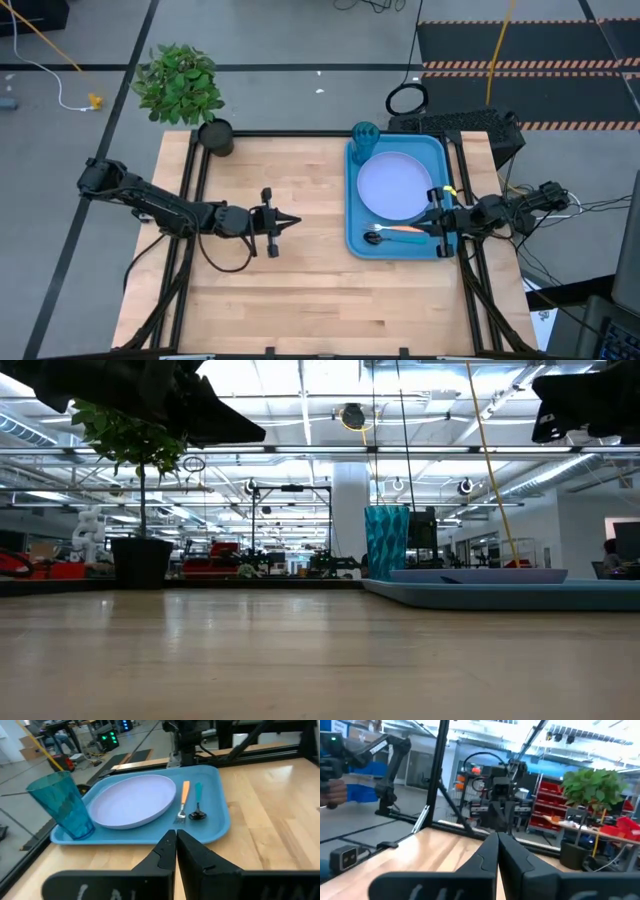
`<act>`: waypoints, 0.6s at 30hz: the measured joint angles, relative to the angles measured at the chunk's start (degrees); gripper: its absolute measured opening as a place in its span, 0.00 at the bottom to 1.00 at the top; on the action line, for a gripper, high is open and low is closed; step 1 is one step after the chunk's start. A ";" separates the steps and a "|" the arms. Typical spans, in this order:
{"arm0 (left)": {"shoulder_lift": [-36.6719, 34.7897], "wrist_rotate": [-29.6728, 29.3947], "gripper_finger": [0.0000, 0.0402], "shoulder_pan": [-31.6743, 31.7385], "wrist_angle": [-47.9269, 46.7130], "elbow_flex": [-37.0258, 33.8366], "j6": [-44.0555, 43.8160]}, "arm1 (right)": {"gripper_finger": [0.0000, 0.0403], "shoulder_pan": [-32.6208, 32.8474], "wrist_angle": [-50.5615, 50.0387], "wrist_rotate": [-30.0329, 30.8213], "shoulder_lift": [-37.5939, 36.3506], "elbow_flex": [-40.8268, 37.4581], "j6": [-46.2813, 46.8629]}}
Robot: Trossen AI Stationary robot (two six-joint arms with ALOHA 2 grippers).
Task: Pick and place plate/cup/fork/spoon on tray
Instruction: Return to Home Position
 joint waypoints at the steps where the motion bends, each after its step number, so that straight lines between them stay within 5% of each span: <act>1: 0.00 0.60 0.04 0.00 -0.02 0.00 0.02 | 0.00 -0.38 0.10 0.02 0.00 -0.02 -0.03; 18: 0.00 2.64 0.01 -0.68 -3.21 0.00 -1.10 | 0.00 -10.04 -4.43 -1.55 0.13 -0.08 2.02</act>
